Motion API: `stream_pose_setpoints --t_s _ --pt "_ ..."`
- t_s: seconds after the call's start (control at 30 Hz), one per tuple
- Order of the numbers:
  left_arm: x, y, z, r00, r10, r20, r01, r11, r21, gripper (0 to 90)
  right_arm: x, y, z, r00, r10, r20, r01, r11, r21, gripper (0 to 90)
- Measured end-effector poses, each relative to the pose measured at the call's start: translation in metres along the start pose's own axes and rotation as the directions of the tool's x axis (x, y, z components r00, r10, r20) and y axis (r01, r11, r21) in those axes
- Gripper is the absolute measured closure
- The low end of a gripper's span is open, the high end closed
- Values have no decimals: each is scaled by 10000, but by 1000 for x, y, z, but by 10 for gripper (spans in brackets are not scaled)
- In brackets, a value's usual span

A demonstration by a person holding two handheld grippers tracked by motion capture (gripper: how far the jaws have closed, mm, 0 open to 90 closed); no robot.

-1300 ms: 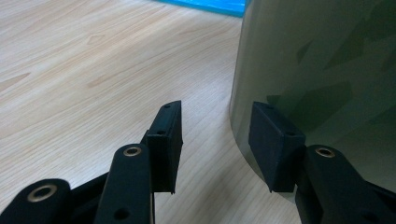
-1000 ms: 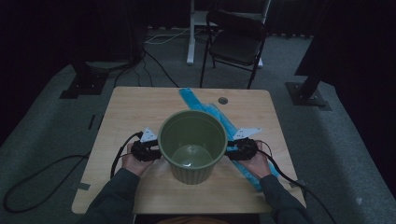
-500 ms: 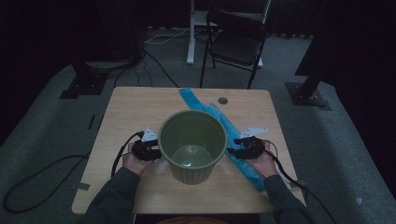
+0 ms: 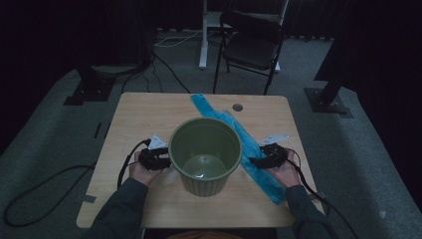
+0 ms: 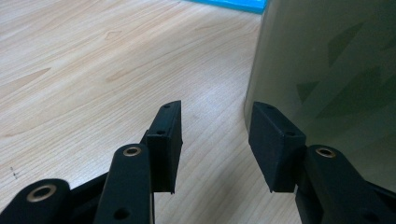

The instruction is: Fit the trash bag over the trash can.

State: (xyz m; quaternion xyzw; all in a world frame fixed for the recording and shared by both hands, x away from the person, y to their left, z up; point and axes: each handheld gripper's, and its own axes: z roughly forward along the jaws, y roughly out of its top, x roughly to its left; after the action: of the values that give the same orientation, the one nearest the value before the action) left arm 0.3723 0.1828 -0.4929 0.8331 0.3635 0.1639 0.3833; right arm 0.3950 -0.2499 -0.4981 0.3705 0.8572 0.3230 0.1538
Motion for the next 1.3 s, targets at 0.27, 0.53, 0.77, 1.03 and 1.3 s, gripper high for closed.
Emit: stream_pose_setpoints --t_s 0.27,0.53,0.77,1.03,1.3 --pt "1 -1 0 10000 -50 -66 51 10000 14 536 -13 -8 12 9988 377 320 -392 9982 459 295" --pt "4 -2 -1 10000 -85 -15 84 10000 -52 533 -18 -2 19 9971 645 407 -660 9972 361 276" --pt "5 -2 -1 10000 -83 -49 82 9999 -83 531 -30 1 36 9952 894 406 -928 9913 931 269" --pt "5 -1 -1 10000 -76 -54 75 9999 -104 531 -29 3 45 9955 944 -9 -936 9888 1160 268" --pt "5 -1 0 10000 -86 -28 86 9999 -92 529 -22 5 47 9989 465 67 -470 9905 1295 294"
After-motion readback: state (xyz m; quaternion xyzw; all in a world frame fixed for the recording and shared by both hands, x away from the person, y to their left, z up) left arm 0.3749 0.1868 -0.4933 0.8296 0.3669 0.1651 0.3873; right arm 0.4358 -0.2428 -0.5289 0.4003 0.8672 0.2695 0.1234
